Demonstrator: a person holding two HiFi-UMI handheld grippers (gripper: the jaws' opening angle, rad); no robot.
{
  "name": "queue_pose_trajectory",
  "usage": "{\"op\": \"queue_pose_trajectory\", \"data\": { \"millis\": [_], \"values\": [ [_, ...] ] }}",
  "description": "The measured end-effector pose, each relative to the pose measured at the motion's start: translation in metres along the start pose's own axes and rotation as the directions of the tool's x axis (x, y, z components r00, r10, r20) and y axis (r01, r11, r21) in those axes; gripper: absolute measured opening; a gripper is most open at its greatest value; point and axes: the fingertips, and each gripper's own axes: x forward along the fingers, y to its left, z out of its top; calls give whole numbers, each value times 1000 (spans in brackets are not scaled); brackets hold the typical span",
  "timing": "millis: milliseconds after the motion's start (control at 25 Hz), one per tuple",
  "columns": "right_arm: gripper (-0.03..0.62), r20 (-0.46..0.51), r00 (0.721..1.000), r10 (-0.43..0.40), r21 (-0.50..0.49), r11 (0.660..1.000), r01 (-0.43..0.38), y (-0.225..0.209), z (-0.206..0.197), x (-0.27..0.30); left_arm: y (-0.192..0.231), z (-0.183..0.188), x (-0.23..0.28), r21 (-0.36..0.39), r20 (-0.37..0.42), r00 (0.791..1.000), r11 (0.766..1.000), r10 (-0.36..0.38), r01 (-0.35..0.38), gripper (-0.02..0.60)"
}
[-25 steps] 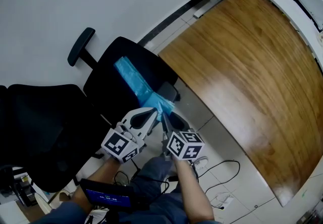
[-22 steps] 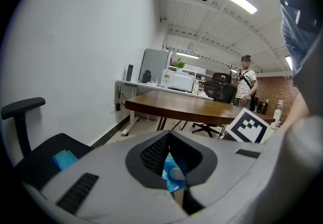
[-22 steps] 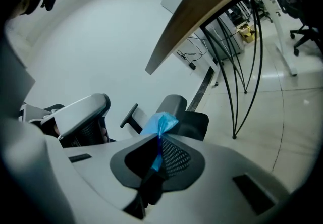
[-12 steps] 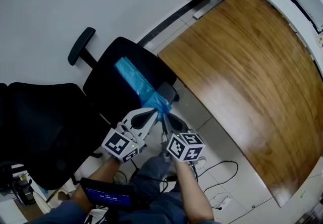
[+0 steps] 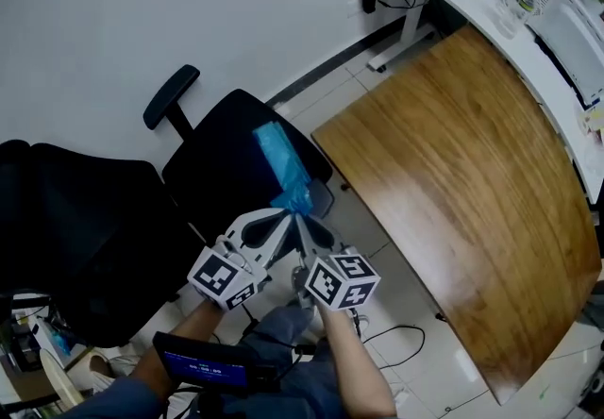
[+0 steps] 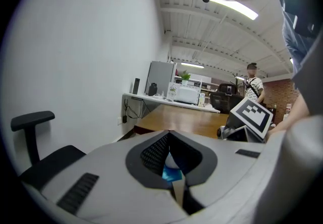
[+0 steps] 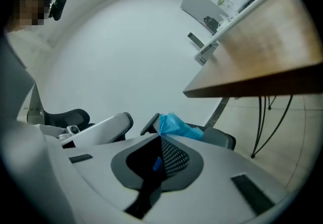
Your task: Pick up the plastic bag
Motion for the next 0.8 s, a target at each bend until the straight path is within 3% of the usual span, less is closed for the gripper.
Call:
{"op": "queue_pose_trajectory", "data": {
  "millis": [400, 800],
  "values": [
    [0, -50, 996, 76, -220, 972, -86, 73, 79, 35, 40, 79, -17, -36, 143, 986, 996, 91, -86, 8],
    [0, -36, 996, 79, -481, 873, -87, 123, 181, 53, 61, 165, -8, -22, 300, 951, 997, 71, -67, 8]
  ]
}}
